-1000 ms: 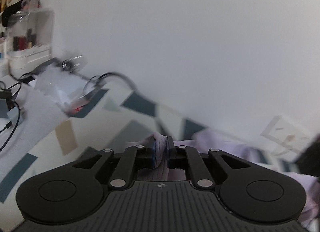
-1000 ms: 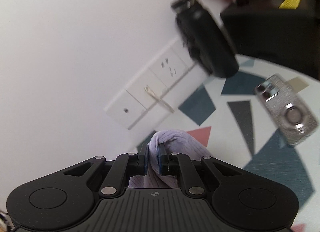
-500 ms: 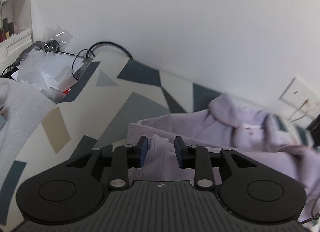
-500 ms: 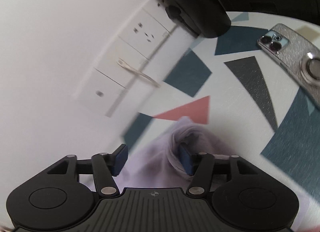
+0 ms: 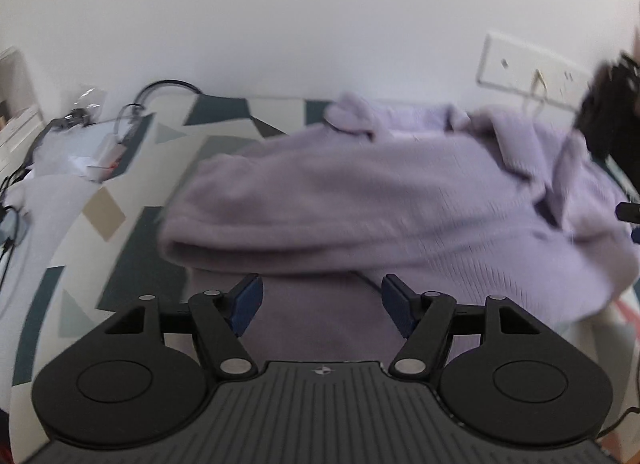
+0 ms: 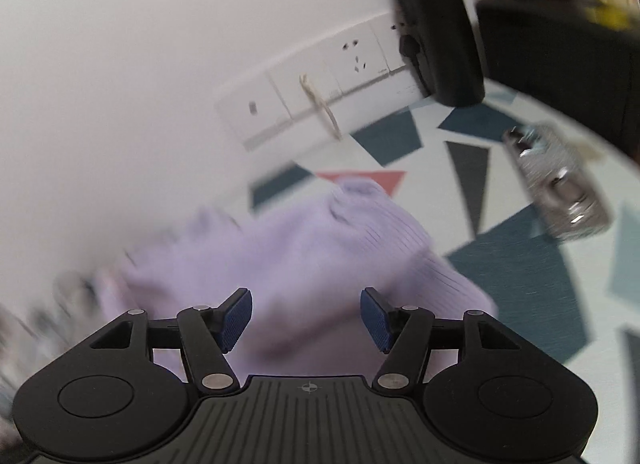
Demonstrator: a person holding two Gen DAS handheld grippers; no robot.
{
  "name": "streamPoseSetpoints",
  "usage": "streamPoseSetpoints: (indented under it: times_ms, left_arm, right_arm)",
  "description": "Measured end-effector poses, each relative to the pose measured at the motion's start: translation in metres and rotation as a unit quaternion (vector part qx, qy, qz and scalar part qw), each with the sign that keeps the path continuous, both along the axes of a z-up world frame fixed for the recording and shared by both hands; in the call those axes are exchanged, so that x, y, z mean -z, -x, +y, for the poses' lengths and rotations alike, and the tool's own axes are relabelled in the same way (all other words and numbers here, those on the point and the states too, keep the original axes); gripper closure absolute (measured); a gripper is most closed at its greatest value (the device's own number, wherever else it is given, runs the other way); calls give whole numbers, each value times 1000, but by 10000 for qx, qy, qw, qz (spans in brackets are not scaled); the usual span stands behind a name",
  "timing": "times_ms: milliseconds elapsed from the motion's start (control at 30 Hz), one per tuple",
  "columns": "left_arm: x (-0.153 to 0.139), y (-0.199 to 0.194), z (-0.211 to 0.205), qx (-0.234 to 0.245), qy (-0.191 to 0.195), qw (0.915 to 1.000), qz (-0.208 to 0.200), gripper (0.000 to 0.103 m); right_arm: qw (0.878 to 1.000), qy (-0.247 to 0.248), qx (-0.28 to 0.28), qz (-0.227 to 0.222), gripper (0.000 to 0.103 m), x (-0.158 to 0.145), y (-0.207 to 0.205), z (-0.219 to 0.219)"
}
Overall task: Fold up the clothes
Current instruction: 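Open both grippers and press the folded robe flat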
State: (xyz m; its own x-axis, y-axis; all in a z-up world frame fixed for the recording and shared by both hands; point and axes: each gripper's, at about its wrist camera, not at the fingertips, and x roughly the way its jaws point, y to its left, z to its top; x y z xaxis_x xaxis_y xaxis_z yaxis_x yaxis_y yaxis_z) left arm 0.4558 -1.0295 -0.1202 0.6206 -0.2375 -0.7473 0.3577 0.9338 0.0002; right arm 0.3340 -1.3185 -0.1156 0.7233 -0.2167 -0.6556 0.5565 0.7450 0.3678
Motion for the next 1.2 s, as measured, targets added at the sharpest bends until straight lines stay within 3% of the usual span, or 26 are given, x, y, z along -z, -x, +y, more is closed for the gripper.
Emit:
streamPoseSetpoints:
  times_ms: [133,300,467,700,900,967,1033,1067,1100,1200]
  left_arm:
    - [18,-5,-12,-12,-168,9998,80,36]
    - [29,-11,-20,-31,-259,9997,10,31]
    - [30,-23,-19,-68,-116,9999,10,31]
    - [29,-56,-13,-157,21,9999,-39,31]
    - [16,-118,-17,-308,176,9988,-341,31]
    - [-5,-144,-11,-777,491,9937,-639,31]
    - [-28,-159,-2,-1121,865,9857,-913,30]
    - [-35,-162,0,-1124,898,9848,-969,26]
    - [-41,-164,2,-1127,930,9839,-1025,21]
    - [-43,-162,7,-984,740,9871,-1023,17]
  right_arm:
    - [9936,825,-581,511,43,11,-13,32]
    - [9830,1367,-948,780,35,29,-38,52]
    - [9746,1761,-1038,911,35,38,-57,60]
    - [9823,1486,-827,781,36,38,-79,40]
    - [9850,1293,-804,809,41,29,-135,23]
    - [9911,1223,-417,325,43,12,-150,17]
    - [9918,1075,240,-653,33,-10,-147,13]
    - [9903,1060,342,-833,26,-17,-147,14]
    - [9884,1047,438,-1005,25,-24,-147,14]
    - [9906,1041,212,-860,25,-27,-151,16]
